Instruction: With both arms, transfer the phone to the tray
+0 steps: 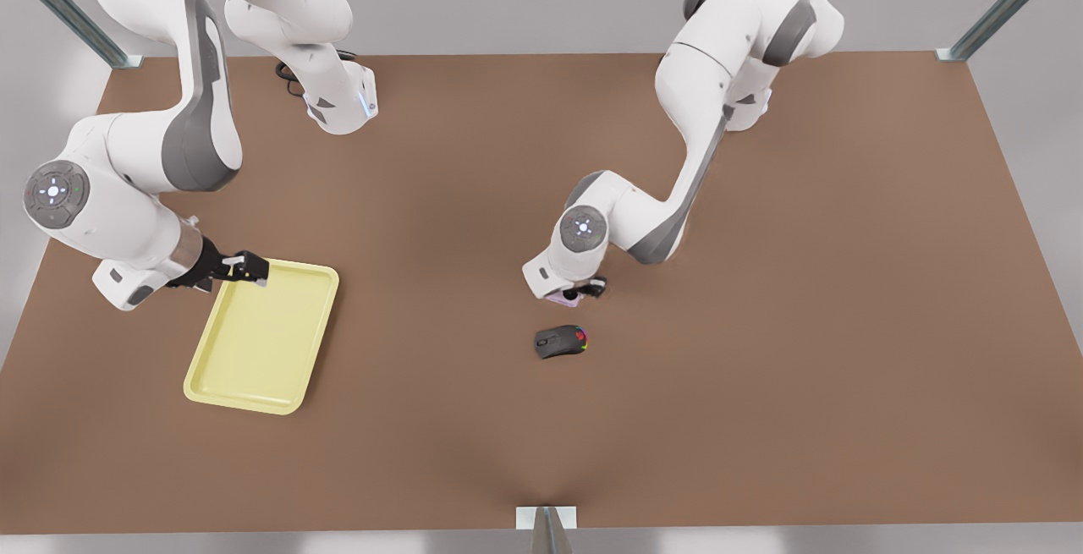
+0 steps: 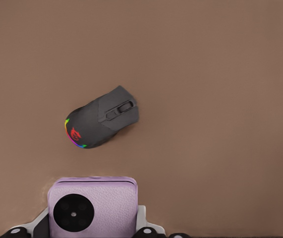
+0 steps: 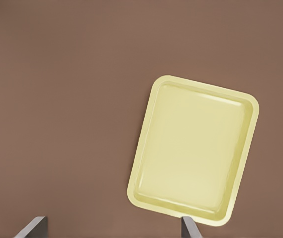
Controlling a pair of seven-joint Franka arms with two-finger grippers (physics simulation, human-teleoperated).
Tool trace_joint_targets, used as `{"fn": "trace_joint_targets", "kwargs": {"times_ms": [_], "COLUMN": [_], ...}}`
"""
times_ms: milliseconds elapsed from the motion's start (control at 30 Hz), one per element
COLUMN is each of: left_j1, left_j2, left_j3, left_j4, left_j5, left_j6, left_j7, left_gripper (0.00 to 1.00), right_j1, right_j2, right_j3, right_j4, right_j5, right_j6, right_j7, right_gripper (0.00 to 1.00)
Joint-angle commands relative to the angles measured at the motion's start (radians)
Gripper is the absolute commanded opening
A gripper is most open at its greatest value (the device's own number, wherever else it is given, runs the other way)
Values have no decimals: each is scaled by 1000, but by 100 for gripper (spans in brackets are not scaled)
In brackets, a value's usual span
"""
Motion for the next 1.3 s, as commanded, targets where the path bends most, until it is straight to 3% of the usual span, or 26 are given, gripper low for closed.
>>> {"fn": "trace_joint_targets", "kwargs": {"times_ms": [0, 167, 300, 333, 367, 500, 533, 567, 633, 700, 733, 767, 800, 833, 900, 1000, 1133, 1267], "left_j1": [-46, -174, -177, -178, -178, -171, -149, -80, 229, 463, 483, 559, 633, 662, 661, 659, 659, 659], "left_j2": [72, 236, 265, 273, 274, 271, 234, 132, -120, -233, -246, -299, -506, -550, -519, -496, -514, -513], "left_j3": [-4, -3, -4, -4, -4, -15, -13, -15, 0, 61, 124, 112, -15, -56, -58, -78, -76, -73], "left_j4": [103, 323, 323, 323, 323, 324, 313, 292, 295, 295, 295, 224, -169, -263, -205, -101, -88, -88], "left_j5": [-71, -84, -90, -90, -90, -90, -87, -85, -69, 16, 83, 82, 158, 188, 185, 70, 56, 56], "left_j6": [-153, -131, -42, -27, -15, -10, -33, -175, -717, -854, -878, -836, -525, -450, -590, -619, -625, -625], "left_j7": [-853, -1005, -999, -1000, -1000, -993, -973, -792, -246, 166, 378, 436, 433, 433, 436, 417, 433, 433], "left_gripper": [71, 71, 72, 82, 100, 100, 100, 100, 100, 100, 100, 100, 100, 100, 100, 100, 100, 100], "right_j1": [-1, -1, -1, -1, -1, -1, -1, -3, -3, -1, 0, 5, 11, 13, 38, 203, 362, 453], "right_j2": [-2, -2, -2, -2, -2, 0, -2, -2, -2, -2, -2, -2, -2, 1, 15, 125, 234, 234], "right_j3": [2, 2, 0, 2, 2, 0, 0, 0, 0, 0, 2, 3, 3, 8, 12, 12, 12, 14], "right_j4": [1, -1, -1, -1, -1, -4, -3, -3, -1, 1, 1, 1, 1, 1, 1, 33, 40, -42], "right_j5": [0, 0, 0, 0, 0, 0, 0, 0, 0, 0, 2, 2, 3, 5, 3, -1, -1, 8], "right_j6": [7, 6, 6, 6, 7, 7, 7, 4, 3, 1, 3, 4, 9, 14, 29, 110, 208, 233], "right_j7": [-1, -1, -1, -1, 1, 1, -1, -1, -2, -1, 10, 10, 13, 15, 41, 248, 439, 550], "right_gripper": [100, 100, 100, 100, 100, 100, 100, 100, 100, 100, 100, 100, 100, 100, 100, 100, 100, 100]}}
